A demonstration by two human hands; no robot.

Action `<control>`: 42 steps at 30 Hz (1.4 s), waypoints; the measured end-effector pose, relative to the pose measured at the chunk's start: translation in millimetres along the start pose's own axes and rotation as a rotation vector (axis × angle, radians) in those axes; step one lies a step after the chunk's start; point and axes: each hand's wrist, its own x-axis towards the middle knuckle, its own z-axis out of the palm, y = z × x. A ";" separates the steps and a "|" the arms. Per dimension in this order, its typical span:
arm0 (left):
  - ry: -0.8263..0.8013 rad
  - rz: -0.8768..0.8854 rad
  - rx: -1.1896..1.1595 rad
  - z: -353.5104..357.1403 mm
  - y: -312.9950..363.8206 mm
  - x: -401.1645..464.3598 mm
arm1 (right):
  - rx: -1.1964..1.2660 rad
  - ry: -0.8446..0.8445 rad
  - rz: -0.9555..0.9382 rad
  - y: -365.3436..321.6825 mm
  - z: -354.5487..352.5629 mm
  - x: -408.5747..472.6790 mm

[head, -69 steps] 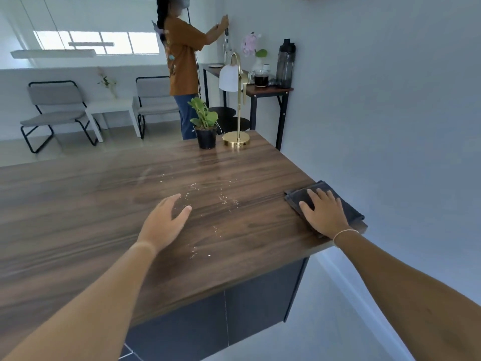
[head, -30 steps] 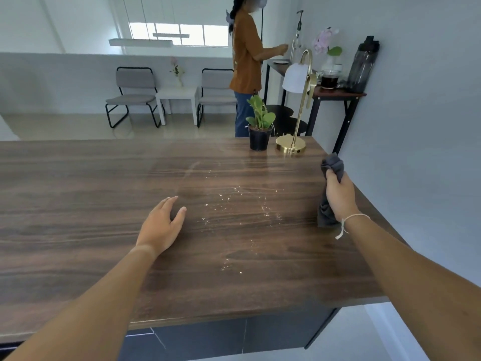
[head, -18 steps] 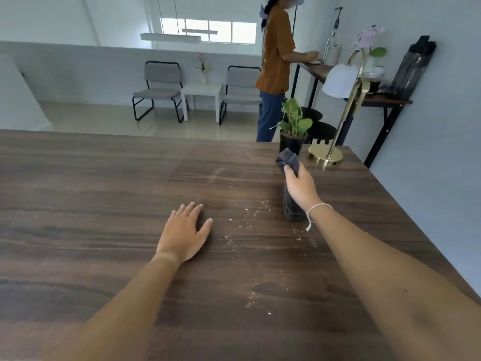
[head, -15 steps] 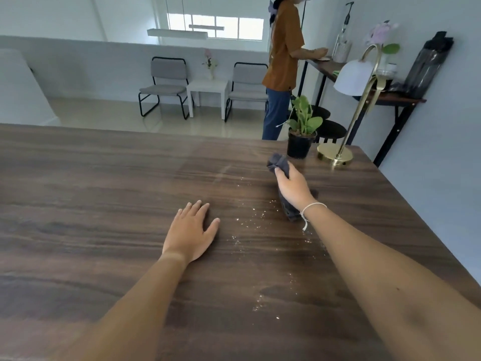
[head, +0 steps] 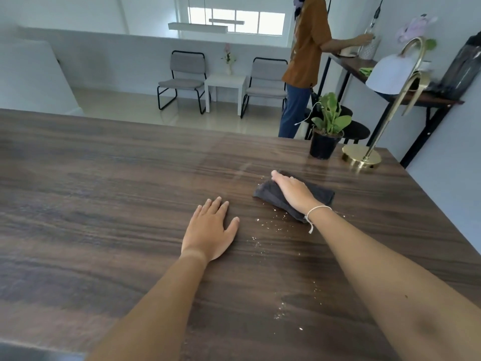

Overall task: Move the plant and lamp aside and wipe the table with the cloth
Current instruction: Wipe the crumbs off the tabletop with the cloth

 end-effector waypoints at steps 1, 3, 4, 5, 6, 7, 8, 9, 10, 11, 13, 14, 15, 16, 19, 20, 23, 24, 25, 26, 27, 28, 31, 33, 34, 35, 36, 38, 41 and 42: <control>0.001 0.001 -0.004 0.2 -0.4 0.2 | -0.036 0.026 0.022 0.6 0.3 4.4; 0.002 0.002 -0.005 1.3 -1.6 0.2 | -0.212 0.043 0.021 0.9 5.9 9.9; 0.005 0.003 -0.004 1.9 -1.7 0.4 | -0.261 0.029 0.033 0.3 9.7 10.8; 0.008 0.002 -0.001 2.3 -1.7 0.6 | -0.284 0.013 0.048 0.2 13.1 12.2; 0.011 0.001 0.003 2.8 -1.7 0.8 | -0.305 0.003 0.050 -0.3 14.8 13.3; 0.012 0.000 0.007 3.1 -1.7 1.2 | -0.321 -0.001 0.040 -0.7 15.5 15.0; 0.013 0.000 0.011 3.2 -1.8 1.6 | -0.340 -0.004 0.019 -1.6 14.7 15.3; 0.011 0.001 0.015 3.3 -1.9 1.8 | -0.346 -0.019 -0.012 -2.0 13.8 14.8; 0.009 0.001 0.017 3.3 -2.0 1.9 | -0.342 -0.044 -0.063 -2.3 13.2 12.4; 0.006 -0.001 0.018 3.1 -2.0 1.8 | -0.328 -0.079 -0.124 -2.0 13.3 7.5; -0.004 -0.006 0.021 2.5 -1.3 0.5 | -0.284 -0.154 -0.265 1.4 14.7 -11.2; -0.007 -0.009 0.022 1.9 -0.6 -0.2 | -0.265 -0.175 -0.328 6.2 13.4 -22.9; -0.010 -0.012 0.021 1.5 -0.2 -0.7 | -0.246 -0.187 -0.378 14.0 10.3 -32.6; -0.013 -0.012 0.020 1.4 0.1 -1.1 | -0.236 -0.185 -0.408 24.5 5.1 -39.4; -0.018 -0.006 0.022 0.9 1.0 -0.5 | -0.276 -0.139 -0.353 52.0 -19.9 -31.5; -0.016 -0.006 0.024 1.2 1.0 -0.3 | -0.295 -0.117 -0.286 56.2 -26.4 -19.9; -0.001 -0.003 0.037 2.7 -0.8 -0.4 | -0.342 -0.064 -0.122 44.9 -22.4 23.0; 0.000 0.000 0.042 3.2 -1.4 -0.1 | -0.350 -0.053 -0.117 35.0 -14.3 36.4; 0.002 0.003 0.048 3.8 -2.0 0.2 | -0.360 -0.047 -0.140 23.4 -3.7 47.1; 0.006 0.005 0.054 4.3 -2.8 0.9 | -0.370 -0.047 -0.183 11.2 6.9 53.4; 0.009 0.008 0.058 4.8 -3.6 1.9 | -0.372 -0.058 -0.236 0.7 15.5 54.2; 0.004 0.010 0.062 4.8 -4.1 2.3 | -0.363 -0.086 -0.288 -5.7 21.8 48.5; -0.008 0.003 0.073 4.4 -4.0 1.6 | -0.336 -0.171 -0.491 6.2 23.2 -2.7; -0.014 0.001 0.070 3.4 -3.0 1.9 | -0.319 -0.209 -0.628 35.4 9.5 -38.7; -0.020 0.001 0.066 3.1 -2.3 2.2 | -0.313 -0.230 -0.653 50.3 -2.4 -48.9; -0.023 -0.001 0.062 3.4 -2.1 2.4 | -0.310 -0.237 -0.651 61.9 -13.9 -50.7; -0.025 -0.003 0.061 4.0 -2.3 2.2 | -0.307 -0.223 -0.627 70.5 -22.2 -45.3; -0.021 -0.004 0.060 4.5 -3.1 3.1 | -0.331 -0.161 -0.491 71.1 -29.2 -17.6; -0.016 -0.006 0.064 5.6 -4.1 2.8 | -0.397 -0.080 -0.293 42.3 -11.1 24.5; -0.013 -0.006 0.064 5.5 -4.4 2.9 | -0.408 -0.072 -0.288 31.5 -1.1 29.9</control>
